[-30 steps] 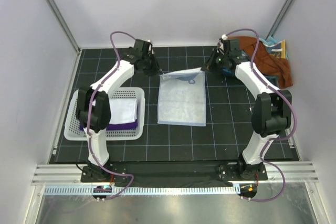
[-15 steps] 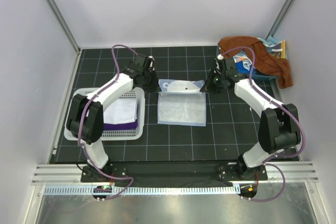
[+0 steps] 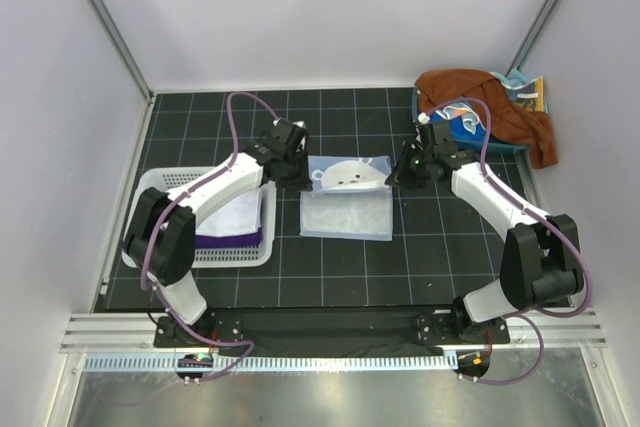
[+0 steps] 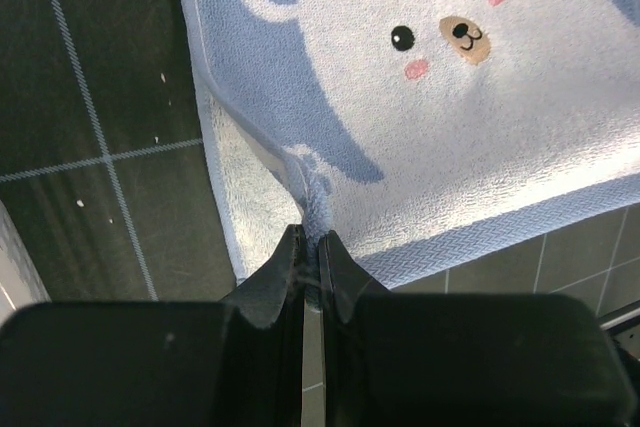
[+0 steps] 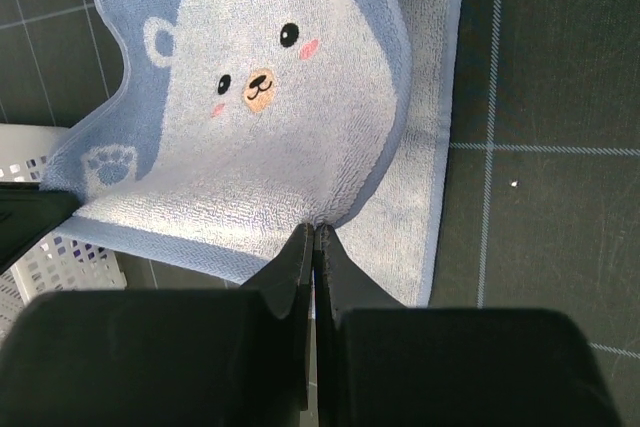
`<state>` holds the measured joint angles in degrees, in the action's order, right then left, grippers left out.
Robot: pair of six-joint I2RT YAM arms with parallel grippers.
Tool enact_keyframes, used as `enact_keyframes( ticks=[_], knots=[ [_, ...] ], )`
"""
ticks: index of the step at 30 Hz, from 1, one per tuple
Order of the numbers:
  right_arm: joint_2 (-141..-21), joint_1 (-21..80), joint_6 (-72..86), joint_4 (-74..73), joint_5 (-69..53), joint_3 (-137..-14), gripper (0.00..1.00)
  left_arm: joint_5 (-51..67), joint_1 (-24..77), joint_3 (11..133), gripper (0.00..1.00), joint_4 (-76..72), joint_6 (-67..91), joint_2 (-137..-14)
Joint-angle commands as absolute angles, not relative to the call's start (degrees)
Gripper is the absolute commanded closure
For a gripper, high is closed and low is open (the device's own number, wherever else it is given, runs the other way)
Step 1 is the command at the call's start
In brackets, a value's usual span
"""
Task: Fold and stack the towels
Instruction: Fold the towel
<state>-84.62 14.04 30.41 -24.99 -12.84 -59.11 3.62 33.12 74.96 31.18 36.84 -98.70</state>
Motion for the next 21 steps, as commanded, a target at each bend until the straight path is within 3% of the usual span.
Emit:
enact_keyframes(
  ticks=[1,21],
  knots=[
    [-81.4,14.5,30.2,-24.6,-11.2,-57.9,0.99,0.5,34.0,74.1,1.0,32.2,35.8,-95.6],
    [-81.1,17.3,30.9,-21.6,-9.6,-50.5,0.99,-3.3,37.9,70.6,1.0,32.3,36.6,-95.8]
  ],
)
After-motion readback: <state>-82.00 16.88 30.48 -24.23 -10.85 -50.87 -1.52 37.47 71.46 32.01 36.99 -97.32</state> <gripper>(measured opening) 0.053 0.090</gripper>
